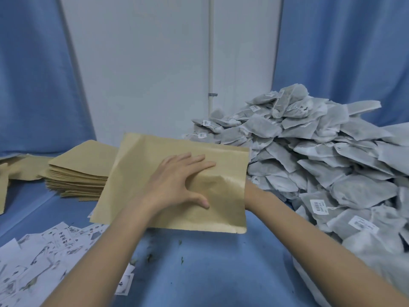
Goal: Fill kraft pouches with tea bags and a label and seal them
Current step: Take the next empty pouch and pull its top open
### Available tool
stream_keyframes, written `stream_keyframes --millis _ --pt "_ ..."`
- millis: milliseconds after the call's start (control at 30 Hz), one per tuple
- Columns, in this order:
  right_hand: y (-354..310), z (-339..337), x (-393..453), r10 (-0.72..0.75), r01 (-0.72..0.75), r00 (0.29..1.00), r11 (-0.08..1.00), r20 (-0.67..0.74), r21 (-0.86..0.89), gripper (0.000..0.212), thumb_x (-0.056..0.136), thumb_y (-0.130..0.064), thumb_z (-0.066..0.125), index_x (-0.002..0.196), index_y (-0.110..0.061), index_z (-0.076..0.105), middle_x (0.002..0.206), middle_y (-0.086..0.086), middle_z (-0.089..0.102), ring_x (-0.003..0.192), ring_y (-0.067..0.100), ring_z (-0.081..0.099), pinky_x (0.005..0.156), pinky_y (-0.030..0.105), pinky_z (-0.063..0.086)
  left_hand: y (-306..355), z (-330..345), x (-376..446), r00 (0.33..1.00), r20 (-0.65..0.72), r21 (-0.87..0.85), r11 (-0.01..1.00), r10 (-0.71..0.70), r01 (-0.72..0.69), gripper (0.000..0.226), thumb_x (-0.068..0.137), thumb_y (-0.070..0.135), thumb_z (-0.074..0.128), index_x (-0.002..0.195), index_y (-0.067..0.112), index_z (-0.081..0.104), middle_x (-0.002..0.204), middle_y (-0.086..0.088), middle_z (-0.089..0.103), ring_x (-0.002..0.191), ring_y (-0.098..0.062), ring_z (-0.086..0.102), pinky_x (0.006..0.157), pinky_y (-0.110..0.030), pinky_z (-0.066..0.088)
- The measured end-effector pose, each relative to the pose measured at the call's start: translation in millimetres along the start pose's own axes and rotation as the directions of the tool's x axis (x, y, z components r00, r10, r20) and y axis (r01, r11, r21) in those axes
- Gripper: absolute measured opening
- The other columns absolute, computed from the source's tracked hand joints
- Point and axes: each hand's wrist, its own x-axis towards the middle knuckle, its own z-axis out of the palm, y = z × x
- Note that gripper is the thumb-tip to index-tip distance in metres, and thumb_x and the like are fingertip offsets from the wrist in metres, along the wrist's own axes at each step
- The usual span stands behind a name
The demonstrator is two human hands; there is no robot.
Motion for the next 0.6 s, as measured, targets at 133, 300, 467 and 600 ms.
stream_keyframes --millis 133,300,467,600 --pt "39.8 -31.5 -26.9 -0.157 0.129 0.987 0.914 -0.042 -0.385 0.002 0.081 -0.018 0.062 0.081 -0.017 0.063 0.074 -0.013 0.052 0.071 0.009 0.050 0.064 0.022 0.043 10.6 26.2 3.8 0.994 -0.007 -0.203 0.974 -0.105 0.101 0.089 0.052 0.052 0.084 0.132 0.049 0.044 0.147 0.018 0.038 0.138 -0.007 0.030 0.113 -0.025 0.019" --pt "100.1 -71.4 -56.6 0.354 -0.443 0.893 0.577 -0.278 -0.687 0.041 0.086 -0.043 0.053 0.113 -0.013 0.059 0.114 0.008 0.053 0.108 0.027 0.051 0.083 0.033 0.044 29.2 60.2 13.0 0.988 0.018 -0.358 0.922 -0.150 0.147 0.091 0.047 0.044 0.089 0.130 0.046 0.050 0.143 0.015 0.045 0.132 -0.003 0.037 0.105 -0.014 0.023" --pt "113.1 -72.7 -69.1 0.330 -0.461 0.882 0.449 -0.338 -0.766 0.028 0.092 -0.014 0.046 0.117 -0.006 0.055 0.117 0.010 0.051 0.110 0.026 0.051 0.083 0.032 0.046 39.5 80.7 21.9 0.985 0.085 -0.352 0.920 -0.152 0.172 0.096 0.048 0.041 0.090 0.134 0.042 0.047 0.148 0.009 0.040 0.139 -0.012 0.029 0.115 -0.029 0.019" --pt "102.0 -79.0 -76.1 0.098 -0.448 0.851 0.647 -0.515 -0.617 0.018 0.093 -0.014 0.046 0.091 -0.007 0.063 0.093 0.012 0.064 0.086 0.030 0.060 0.065 0.031 0.040 39.0 87.4 22.6 0.982 0.089 -0.367 0.911 -0.164 0.186 0.096 0.048 0.041 0.090 0.133 0.044 0.046 0.148 0.010 0.038 0.141 -0.014 0.026 0.116 -0.036 0.017"
